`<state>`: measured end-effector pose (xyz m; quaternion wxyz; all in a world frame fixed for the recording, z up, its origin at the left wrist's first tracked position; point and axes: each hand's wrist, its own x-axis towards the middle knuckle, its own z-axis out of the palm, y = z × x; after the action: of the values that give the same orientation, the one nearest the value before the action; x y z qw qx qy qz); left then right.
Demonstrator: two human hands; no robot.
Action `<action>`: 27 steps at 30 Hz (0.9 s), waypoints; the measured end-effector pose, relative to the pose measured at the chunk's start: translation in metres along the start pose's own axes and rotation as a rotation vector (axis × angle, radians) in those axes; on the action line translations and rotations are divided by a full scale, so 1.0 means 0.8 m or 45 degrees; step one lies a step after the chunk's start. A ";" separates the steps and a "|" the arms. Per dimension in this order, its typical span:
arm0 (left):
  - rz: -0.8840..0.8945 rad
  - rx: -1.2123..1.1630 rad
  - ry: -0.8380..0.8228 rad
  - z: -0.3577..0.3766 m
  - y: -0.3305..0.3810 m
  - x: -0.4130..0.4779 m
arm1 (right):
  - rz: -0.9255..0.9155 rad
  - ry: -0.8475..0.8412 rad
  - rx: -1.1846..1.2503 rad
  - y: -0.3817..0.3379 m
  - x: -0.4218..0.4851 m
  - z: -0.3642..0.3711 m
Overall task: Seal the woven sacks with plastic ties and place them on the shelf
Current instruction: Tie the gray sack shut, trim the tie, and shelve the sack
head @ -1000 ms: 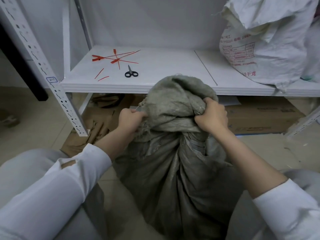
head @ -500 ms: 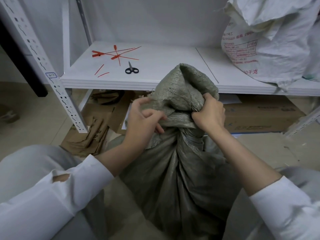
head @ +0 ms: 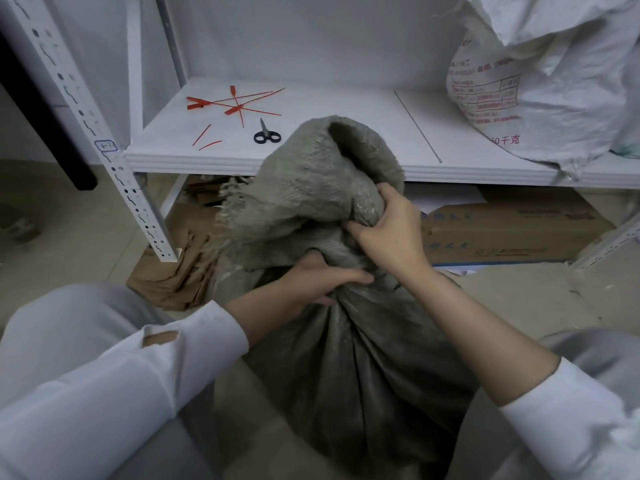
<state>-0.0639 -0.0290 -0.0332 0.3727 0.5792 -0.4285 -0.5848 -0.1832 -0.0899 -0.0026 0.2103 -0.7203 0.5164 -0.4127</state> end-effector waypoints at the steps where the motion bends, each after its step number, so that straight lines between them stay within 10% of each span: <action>1: 0.111 -0.034 0.042 0.005 -0.004 0.007 | -0.051 -0.028 0.060 -0.006 -0.007 0.004; 5: 0.298 0.156 0.330 0.004 -0.006 0.022 | -0.130 -0.188 0.237 -0.020 -0.024 0.012; 12: 0.055 -0.684 0.078 -0.007 -0.002 0.049 | 0.002 -0.512 0.748 -0.009 -0.004 -0.014; 20: -0.077 -0.809 0.057 -0.028 0.001 0.050 | 0.426 -0.715 0.213 0.070 0.005 -0.028; 27: 0.140 -0.482 -0.235 -0.046 -0.021 0.046 | 0.330 -0.933 0.219 0.094 -0.022 0.007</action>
<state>-0.0281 -0.0602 -0.0609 0.4654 0.4186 -0.3743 -0.6841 -0.2237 -0.1028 -0.0673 0.4905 -0.7284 0.4572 -0.1404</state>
